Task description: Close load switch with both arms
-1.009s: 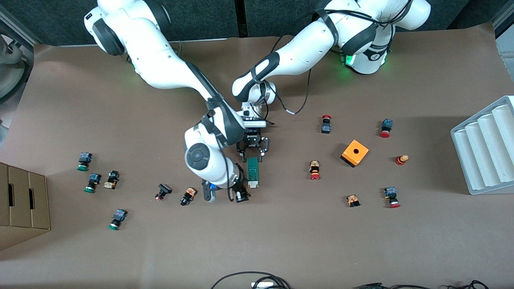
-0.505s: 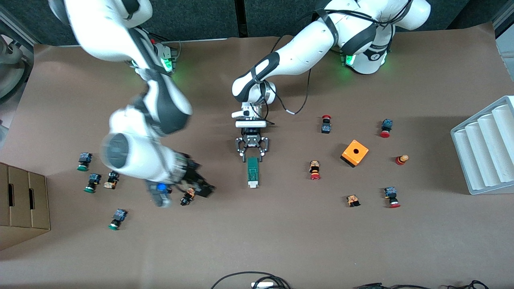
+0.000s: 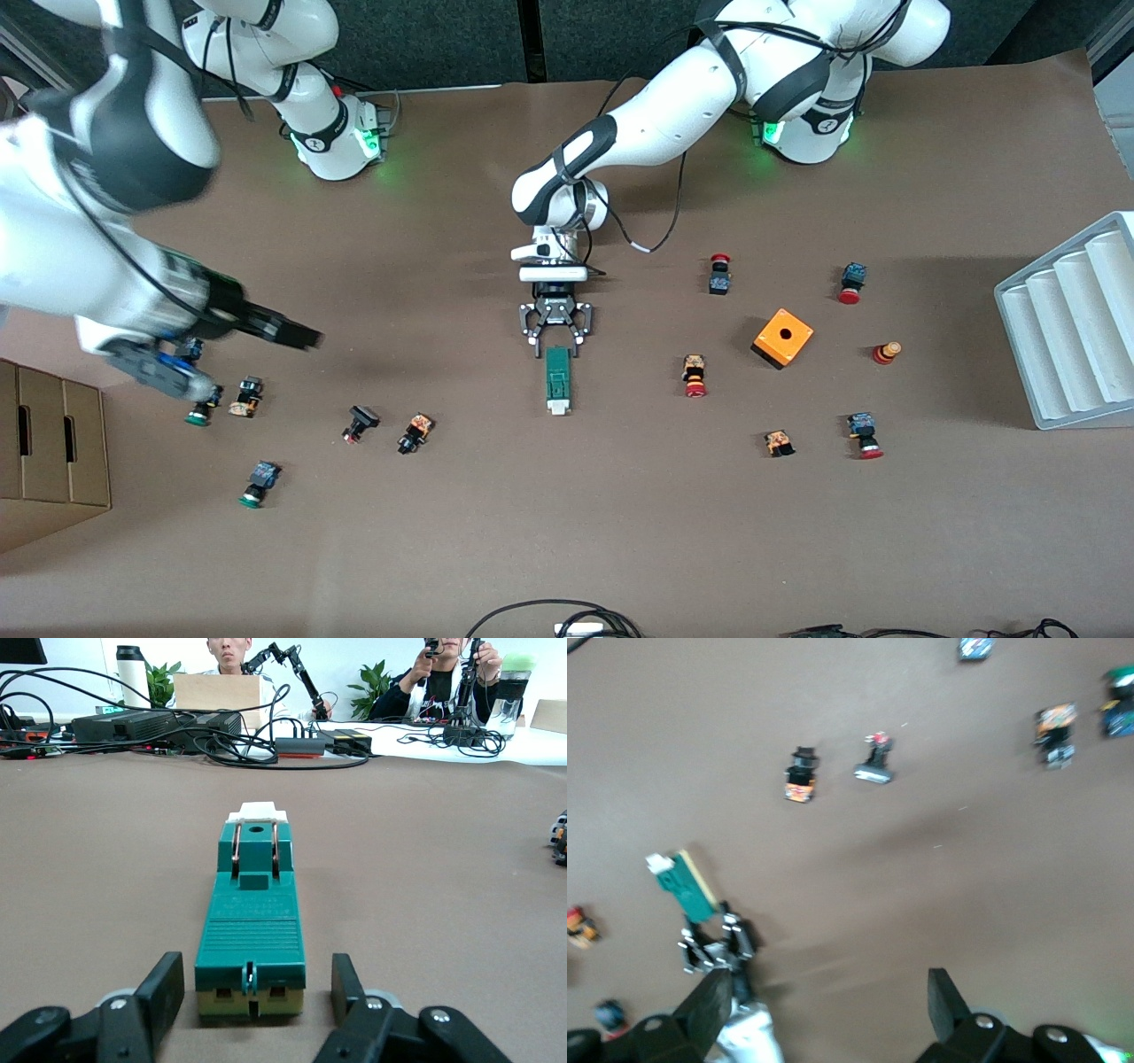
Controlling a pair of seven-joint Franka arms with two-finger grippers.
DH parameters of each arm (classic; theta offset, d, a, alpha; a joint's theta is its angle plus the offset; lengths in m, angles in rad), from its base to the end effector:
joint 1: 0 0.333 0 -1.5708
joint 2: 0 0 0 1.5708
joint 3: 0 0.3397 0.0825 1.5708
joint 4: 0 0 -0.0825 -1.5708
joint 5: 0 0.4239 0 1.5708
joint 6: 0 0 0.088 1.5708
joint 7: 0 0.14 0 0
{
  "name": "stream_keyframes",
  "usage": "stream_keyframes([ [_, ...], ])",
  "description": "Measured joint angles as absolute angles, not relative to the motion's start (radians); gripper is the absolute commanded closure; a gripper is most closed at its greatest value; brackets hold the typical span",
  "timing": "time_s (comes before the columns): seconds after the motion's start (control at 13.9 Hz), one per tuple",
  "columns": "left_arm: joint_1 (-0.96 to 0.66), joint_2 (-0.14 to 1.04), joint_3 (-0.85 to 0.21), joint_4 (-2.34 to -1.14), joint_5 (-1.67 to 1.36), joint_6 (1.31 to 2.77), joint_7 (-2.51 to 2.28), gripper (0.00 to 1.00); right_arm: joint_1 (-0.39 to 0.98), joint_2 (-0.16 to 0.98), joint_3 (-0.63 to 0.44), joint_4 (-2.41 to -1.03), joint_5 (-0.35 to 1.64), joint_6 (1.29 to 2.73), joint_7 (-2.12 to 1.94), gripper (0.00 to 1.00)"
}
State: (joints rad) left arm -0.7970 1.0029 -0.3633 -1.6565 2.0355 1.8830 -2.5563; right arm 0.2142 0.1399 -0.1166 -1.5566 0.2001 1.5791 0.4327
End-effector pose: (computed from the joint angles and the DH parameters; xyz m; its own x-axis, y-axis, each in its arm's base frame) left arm 0.3873 -0.5960 0.0255 0.3105 0.0326 0.9500 0.0014 -0.9994 0.0338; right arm 0.6250 0.0931 0.5401 0.9279 -0.3256 -0.1816 -0.3490 -0.9300 -0.1158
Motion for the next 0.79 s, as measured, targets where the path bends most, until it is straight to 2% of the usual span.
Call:
stream_keyframes([
  [0.36, -0.797, 1.002, -0.364, -1.639, 2.009, 1.898, -2.522, 0.00, 0.084, -0.006, -0.123, -1.682, 0.069, 1.570, 0.047, 0.00],
  [0.79, -0.796, 0.909, -0.368, -1.597, 1.717, 2.024, -2.202, 0.00, 0.001, -0.015, -0.132, -1.693, 0.008, 1.603, -0.170, 0.00],
])
